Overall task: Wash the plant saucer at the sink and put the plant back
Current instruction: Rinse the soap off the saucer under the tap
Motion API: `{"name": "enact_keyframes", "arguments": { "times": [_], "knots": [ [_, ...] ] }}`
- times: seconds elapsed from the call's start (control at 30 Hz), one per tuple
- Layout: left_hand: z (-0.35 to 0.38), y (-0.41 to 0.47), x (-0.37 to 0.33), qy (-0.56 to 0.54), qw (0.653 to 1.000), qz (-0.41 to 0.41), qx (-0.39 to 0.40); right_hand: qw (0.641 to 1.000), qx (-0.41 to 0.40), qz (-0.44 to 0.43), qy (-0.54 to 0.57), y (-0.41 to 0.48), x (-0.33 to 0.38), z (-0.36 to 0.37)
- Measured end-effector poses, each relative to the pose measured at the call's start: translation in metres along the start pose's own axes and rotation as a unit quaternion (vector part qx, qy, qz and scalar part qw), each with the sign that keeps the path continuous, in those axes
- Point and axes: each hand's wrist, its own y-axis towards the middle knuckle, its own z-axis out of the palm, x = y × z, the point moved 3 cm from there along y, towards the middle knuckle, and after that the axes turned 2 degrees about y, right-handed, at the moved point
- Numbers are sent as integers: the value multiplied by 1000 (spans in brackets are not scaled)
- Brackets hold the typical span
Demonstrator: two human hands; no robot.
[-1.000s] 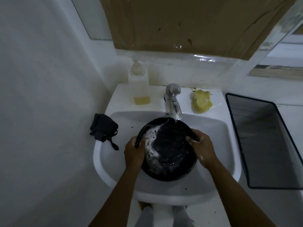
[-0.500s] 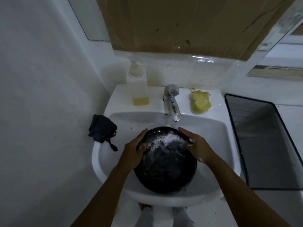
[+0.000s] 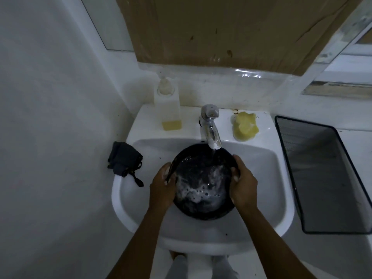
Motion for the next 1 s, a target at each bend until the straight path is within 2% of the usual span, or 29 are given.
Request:
{"name": "enact_keyframes", "arguments": {
  "times": [0.13,0.27,0.37,0.57,0.77,1.0],
  "knots": [
    [18,-15,15,-71,995,-71,4,1000,-3,-19,5,5,14,-13],
    [39,-12,14,-24,995,-93,-6,1000,-3,-4,-18,2,22,-23],
    [49,-6,12,-41,993,-106,-13,999,-28,18,-4,-7,22,-27],
    [40,7,3,-42,996,-54,-57,992,-37,57,105,-28,6,-18],
    [11,9,-16,20,997,22,-73,981,-17,149,124,-19,-25,3],
    [-16,-5,-46,77,996,29,-41,958,95,242,123,5,-42,48]
  ]
}}
